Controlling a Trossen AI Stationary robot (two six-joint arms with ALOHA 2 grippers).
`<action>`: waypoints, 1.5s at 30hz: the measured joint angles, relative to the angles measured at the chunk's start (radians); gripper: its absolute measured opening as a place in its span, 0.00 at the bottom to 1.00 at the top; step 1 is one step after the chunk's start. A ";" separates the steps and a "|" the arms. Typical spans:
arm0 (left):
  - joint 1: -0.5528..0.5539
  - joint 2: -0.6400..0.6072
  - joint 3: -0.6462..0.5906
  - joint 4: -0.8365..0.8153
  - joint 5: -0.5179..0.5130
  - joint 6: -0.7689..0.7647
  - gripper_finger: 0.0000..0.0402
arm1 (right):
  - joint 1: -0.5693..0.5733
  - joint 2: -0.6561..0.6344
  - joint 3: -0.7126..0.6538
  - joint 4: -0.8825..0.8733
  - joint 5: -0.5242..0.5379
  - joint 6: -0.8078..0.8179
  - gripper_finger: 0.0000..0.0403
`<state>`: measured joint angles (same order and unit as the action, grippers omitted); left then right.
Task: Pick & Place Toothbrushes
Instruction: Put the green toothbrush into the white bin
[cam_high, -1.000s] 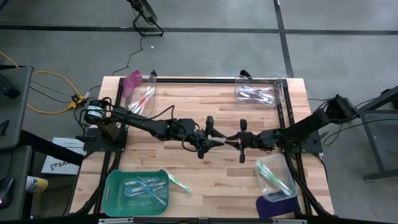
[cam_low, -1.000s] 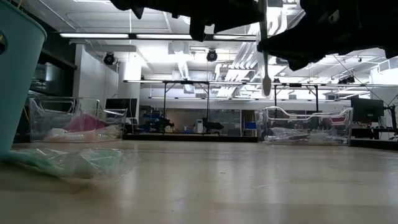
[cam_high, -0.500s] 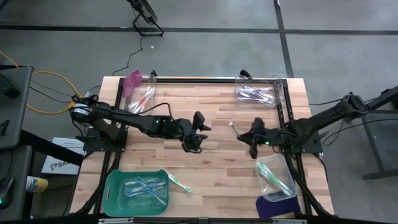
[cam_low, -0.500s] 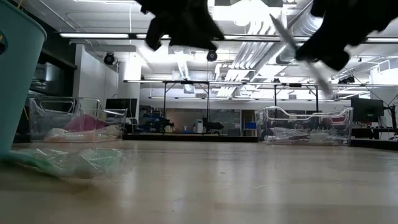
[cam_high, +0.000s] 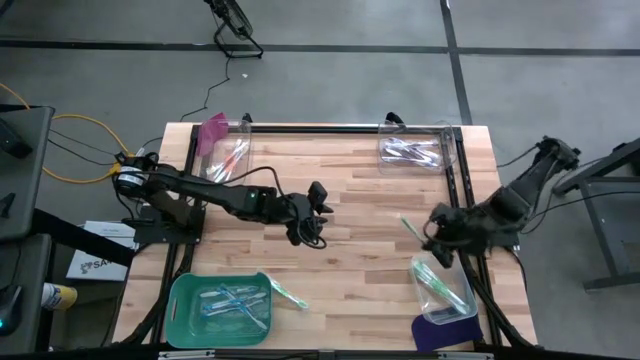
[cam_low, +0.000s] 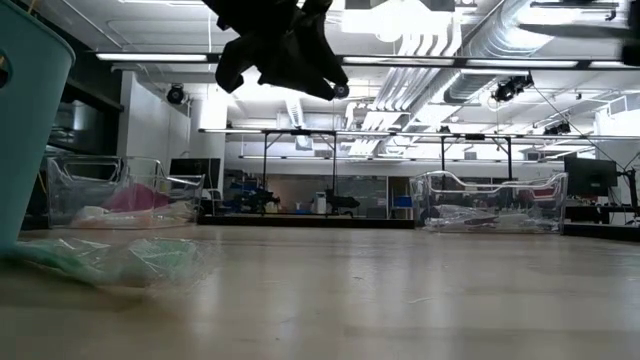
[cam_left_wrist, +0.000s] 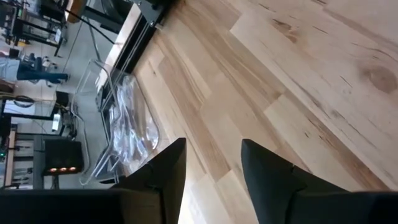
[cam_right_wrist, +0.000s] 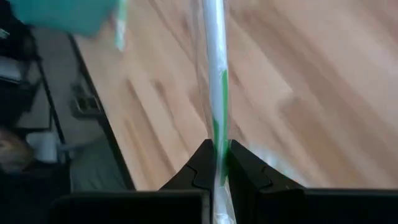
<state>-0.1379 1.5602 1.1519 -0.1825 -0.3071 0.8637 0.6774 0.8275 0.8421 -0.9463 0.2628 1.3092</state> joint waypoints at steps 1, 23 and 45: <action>0.000 0.000 0.000 0.000 0.000 -0.004 0.37 | 0.035 0.003 0.000 -0.038 -0.004 0.060 0.04; 0.000 0.000 0.000 0.000 -0.002 -0.033 0.37 | 0.346 0.390 0.000 -0.079 -0.232 0.531 0.05; 0.000 0.000 0.000 0.000 0.004 -0.040 0.37 | 0.328 0.462 -0.001 -0.008 -0.308 0.582 0.42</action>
<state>-0.1375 1.5602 1.1522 -0.1822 -0.3031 0.8234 1.0054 1.2894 0.8413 -0.9539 -0.0447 1.8912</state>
